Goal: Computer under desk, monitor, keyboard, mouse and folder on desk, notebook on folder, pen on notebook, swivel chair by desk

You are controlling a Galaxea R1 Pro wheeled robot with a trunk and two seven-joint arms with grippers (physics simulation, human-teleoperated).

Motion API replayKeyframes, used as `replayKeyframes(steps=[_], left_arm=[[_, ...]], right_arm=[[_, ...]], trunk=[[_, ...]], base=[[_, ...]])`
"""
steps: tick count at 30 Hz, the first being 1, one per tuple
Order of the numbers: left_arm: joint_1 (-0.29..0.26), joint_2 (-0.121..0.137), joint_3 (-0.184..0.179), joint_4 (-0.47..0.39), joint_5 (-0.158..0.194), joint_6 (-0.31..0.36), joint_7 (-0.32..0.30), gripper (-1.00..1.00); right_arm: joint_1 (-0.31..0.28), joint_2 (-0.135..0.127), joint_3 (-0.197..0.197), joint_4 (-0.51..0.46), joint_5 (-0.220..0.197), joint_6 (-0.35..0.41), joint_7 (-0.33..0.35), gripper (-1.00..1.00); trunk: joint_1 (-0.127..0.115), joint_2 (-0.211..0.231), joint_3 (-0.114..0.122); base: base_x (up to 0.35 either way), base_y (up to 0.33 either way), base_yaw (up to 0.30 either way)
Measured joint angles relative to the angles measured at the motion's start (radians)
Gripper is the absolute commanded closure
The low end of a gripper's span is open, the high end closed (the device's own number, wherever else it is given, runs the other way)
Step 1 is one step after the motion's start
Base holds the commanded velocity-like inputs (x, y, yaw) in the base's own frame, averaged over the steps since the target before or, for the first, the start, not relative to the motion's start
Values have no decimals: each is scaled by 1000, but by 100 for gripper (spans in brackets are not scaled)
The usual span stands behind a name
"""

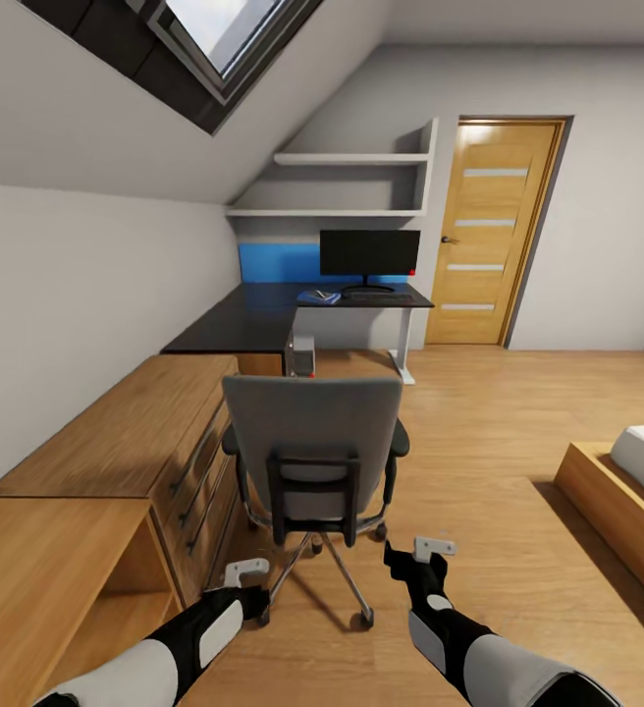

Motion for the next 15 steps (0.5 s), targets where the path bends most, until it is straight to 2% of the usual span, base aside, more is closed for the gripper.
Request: replayKeyframes(steps=[3, 6, 11, 15], left_arm=[[-33, -2, 2, -14, 2, 54, -1, -100], [-41, -3, 2, 9, 1, 58, -2, -100], [-44, -2, 4, 20, 1, 33, -2, -100], [-45, -5, 4, 28, 3, -44, -1, -100]], right_arm=[[0, 1, 0, 4, 0, -5, 0, -100], [0, 0, 0, 5, 0, -5, 0, -100], [0, 1, 1, 6, -1, 0, 0, -100], [0, 15, 3, 29, 2, 2, -1, -100]], trunk=[[12, -21, -10], [23, -42, -19], [42, -77, -35], [58, -105, -47]], base=[[0, 0, 0], [0, 0, 0], [0, 0, 0], [0, 0, 0]])
